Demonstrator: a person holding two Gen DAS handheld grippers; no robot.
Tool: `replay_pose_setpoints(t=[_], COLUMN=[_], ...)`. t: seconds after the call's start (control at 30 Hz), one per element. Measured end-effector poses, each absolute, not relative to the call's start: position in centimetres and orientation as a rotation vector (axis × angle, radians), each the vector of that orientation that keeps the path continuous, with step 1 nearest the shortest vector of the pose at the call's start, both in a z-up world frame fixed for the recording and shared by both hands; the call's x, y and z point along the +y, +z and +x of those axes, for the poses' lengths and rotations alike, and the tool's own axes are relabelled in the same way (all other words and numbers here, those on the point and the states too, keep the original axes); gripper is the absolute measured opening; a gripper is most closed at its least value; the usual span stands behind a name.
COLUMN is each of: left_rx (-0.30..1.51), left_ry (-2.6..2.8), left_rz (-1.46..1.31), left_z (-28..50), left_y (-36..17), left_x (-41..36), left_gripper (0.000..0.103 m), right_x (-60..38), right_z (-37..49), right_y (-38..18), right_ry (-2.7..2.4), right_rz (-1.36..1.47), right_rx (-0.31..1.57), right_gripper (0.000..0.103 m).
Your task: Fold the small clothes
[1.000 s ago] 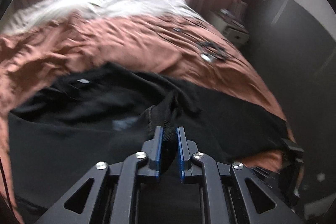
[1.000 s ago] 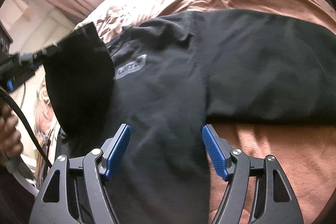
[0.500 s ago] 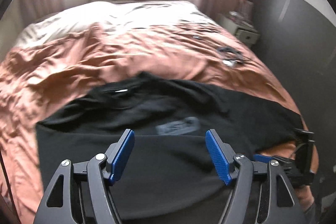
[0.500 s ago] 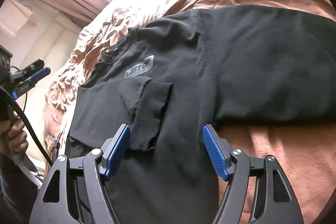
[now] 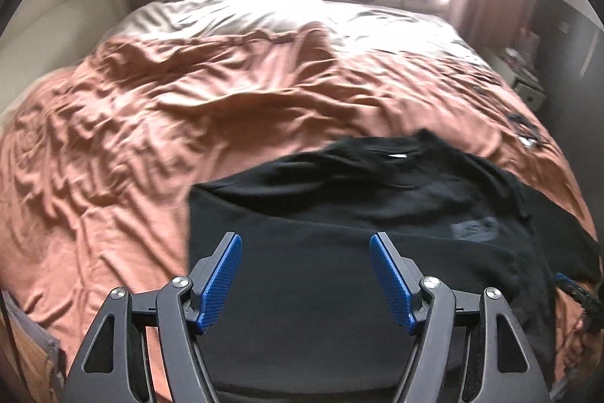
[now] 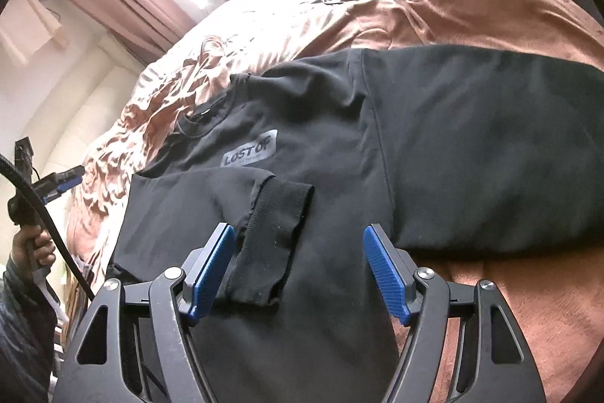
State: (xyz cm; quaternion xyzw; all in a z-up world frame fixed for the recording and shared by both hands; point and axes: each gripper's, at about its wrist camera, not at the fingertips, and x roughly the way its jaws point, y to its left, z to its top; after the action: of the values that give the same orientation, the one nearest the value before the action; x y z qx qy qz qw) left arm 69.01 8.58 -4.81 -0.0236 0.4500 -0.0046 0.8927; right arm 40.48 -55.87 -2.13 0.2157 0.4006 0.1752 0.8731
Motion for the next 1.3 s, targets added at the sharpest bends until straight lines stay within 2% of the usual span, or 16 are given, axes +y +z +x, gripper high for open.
replay_pose_setpoints(t=[0.27, 0.63, 0.73, 0.83, 1.0, 1.07, 1.17, 1.2, 1.23, 1.3], left_rx=[0.952, 1.008, 1.019, 1.028, 1.030, 1.028, 1.038, 1.032, 1.026, 1.016], left_ry=[0.076, 0.105, 0.114, 0.107, 0.105, 0.100, 0.092, 0.091, 0.093, 0.109], left_rz=[-0.133, -0.180, -0.194, -0.228, -0.213, -0.203, -0.185, -0.181, -0.178, -0.168], left_z=[70.1, 74.0, 74.9, 75.8, 77.0, 77.3, 77.6, 77.6, 77.6, 77.3], left_y=[-8.4, -15.2, -16.7, -17.8, -18.8, -19.1, -19.6, -19.5, -19.3, -19.0], left_x=[15.8, 20.4, 20.8, 21.1, 20.9, 20.8, 20.5, 20.5, 20.4, 20.4], left_gripper=[0.072, 0.072, 0.063, 0.062, 0.049, 0.032, 0.014, 0.011, 0.010, 0.009], right_x=[-54.5, -52.5, -51.8, -51.2, -50.3, -49.5, -48.5, -48.4, -48.4, -48.6], right_z=[38.6, 41.5, 44.1, 46.4, 48.8, 49.2, 50.0, 50.2, 50.4, 50.6], right_y=[-0.3, -0.8, -1.3, -2.4, -4.2, -4.2, -4.4, -4.4, -4.5, -4.3], right_ry=[0.311, 0.324, 0.327, 0.303, 0.295, 0.320, 0.354, 0.350, 0.347, 0.338], right_rz=[0.346, 0.358, 0.358, 0.338, 0.352, 0.331, 0.301, 0.290, 0.289, 0.307], right_rx=[0.749, 0.848, 0.892, 0.942, 1.016, 1.010, 1.035, 1.034, 1.038, 1.035], right_gripper=[0.070, 0.070, 0.070, 0.069, 0.057, 0.047, 0.032, 0.014, 0.006, 0.003])
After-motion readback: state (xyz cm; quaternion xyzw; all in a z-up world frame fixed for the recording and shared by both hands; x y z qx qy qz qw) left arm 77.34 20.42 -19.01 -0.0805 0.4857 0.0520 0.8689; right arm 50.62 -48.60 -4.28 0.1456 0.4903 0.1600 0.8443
